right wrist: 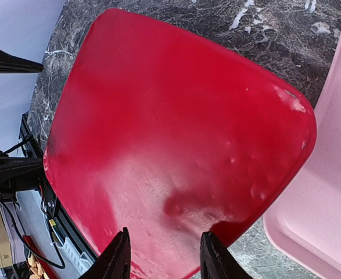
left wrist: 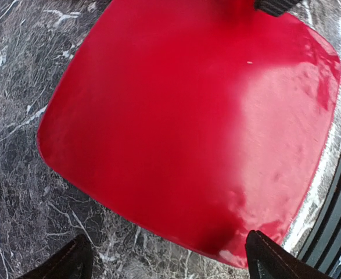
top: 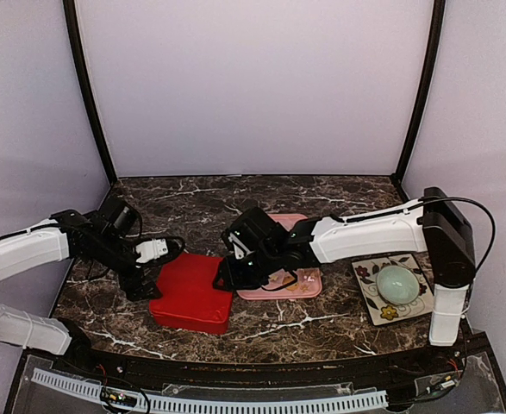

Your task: Pack the cookies

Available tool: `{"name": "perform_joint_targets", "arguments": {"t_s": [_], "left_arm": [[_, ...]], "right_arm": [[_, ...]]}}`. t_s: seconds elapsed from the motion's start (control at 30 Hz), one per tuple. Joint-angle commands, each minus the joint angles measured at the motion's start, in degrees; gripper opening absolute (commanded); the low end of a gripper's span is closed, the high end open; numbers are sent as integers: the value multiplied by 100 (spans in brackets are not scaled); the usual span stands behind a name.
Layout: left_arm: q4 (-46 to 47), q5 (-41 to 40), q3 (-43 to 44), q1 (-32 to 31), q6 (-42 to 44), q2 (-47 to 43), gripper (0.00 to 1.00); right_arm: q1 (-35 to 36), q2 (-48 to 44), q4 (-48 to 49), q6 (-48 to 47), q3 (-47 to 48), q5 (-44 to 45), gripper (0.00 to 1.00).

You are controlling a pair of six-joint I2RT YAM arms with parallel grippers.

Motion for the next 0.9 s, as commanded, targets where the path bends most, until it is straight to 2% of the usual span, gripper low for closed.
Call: {"name": "perform_joint_targets", "arguments": {"t_s": [0.0,0.1,0.4,0.67,0.87], "left_arm": [[633,-301,70,186,-275,435,91],[897,-490,-23,290,-254,604,90],[1221,-818,-738,312,-48,381,89],[836,-608,-839,313,2,-80,90],[848,-837,-1090,311,186,-272,90]], "right_arm": [[-49,117,11,-73,235,-38,41],[-49,115,40,-71,266,-63,41],[-49,89,141,-48,307,-107,40],[-55,151,107,-65,393,-116,40],[-51,176,144,-56,440,-128,40]]}}
